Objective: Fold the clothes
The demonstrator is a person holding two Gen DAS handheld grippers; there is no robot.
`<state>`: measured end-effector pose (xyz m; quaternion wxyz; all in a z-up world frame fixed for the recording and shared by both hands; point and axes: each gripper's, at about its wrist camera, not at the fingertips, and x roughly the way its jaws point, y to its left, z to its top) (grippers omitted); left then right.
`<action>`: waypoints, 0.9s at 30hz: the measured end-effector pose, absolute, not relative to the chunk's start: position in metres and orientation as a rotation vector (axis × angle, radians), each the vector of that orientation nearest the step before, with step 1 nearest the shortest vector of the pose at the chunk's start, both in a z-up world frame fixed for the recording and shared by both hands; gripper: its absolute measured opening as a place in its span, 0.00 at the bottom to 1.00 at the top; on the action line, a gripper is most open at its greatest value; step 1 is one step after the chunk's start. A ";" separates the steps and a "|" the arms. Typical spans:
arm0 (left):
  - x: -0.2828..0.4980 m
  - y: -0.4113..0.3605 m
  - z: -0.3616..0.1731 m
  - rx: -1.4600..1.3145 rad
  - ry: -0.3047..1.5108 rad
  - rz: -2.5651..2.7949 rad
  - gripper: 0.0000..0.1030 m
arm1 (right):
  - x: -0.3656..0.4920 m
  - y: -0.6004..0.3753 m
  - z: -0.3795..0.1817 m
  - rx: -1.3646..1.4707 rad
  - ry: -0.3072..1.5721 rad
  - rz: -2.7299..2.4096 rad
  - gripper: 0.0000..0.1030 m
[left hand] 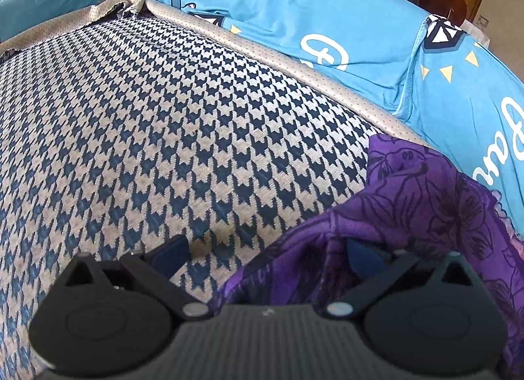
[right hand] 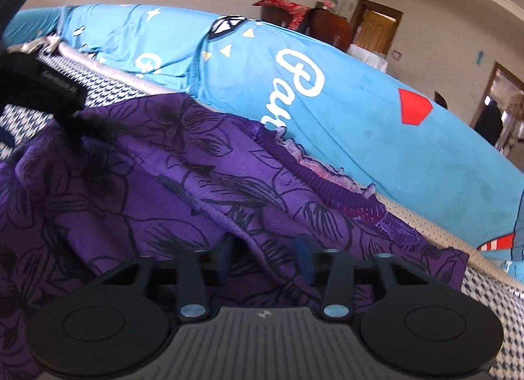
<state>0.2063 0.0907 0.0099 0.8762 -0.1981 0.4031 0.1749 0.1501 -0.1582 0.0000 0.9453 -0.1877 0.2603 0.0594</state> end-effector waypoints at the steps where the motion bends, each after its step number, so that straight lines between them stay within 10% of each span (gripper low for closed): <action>1: 0.206 0.092 0.010 -0.425 0.848 0.365 1.00 | 0.151 -0.160 0.003 -0.363 0.531 0.114 0.13; 19: 0.184 0.109 0.019 -0.553 0.921 0.357 1.00 | 0.122 -0.172 0.015 -0.457 0.614 0.274 0.09; 27: 0.172 0.099 0.041 -0.466 0.825 0.387 1.00 | 0.121 -0.193 0.025 -0.286 0.696 0.366 0.26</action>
